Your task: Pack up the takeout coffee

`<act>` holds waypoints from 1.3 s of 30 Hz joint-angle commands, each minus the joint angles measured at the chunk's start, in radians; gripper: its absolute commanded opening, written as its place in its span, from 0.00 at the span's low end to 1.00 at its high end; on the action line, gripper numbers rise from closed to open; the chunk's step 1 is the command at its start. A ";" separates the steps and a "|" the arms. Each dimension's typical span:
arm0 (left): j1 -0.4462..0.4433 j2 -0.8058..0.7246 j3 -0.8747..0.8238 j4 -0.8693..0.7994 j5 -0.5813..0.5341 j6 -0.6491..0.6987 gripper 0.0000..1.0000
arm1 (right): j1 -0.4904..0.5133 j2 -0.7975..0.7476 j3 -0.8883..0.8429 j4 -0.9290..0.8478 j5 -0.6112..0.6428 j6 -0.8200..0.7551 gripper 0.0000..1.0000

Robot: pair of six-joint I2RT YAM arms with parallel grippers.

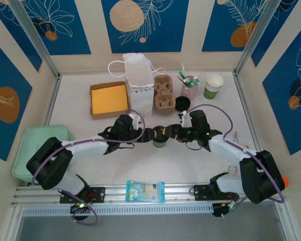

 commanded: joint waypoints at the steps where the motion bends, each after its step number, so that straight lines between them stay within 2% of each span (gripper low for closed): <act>1: 0.012 0.047 -0.065 -0.150 -0.047 0.022 0.59 | 0.007 0.041 -0.068 -0.167 0.112 0.007 0.52; 7: 0.012 0.049 -0.080 -0.140 -0.059 0.040 0.59 | 0.010 0.031 -0.069 -0.151 0.107 0.009 0.53; 15: 0.009 0.042 -0.139 -0.049 -0.058 0.038 0.61 | 0.023 0.009 -0.154 -0.044 0.111 0.055 0.54; 31: 0.003 0.065 -0.176 0.062 -0.053 0.031 0.63 | 0.006 -0.011 -0.206 -0.023 0.176 0.085 0.53; 37: -0.004 0.071 -0.121 0.050 -0.039 0.038 0.63 | 0.009 -0.098 -0.172 -0.060 0.166 0.073 0.54; 39: -0.004 0.071 -0.094 0.041 -0.035 0.039 0.64 | 0.011 -0.133 -0.146 -0.091 0.166 0.056 0.57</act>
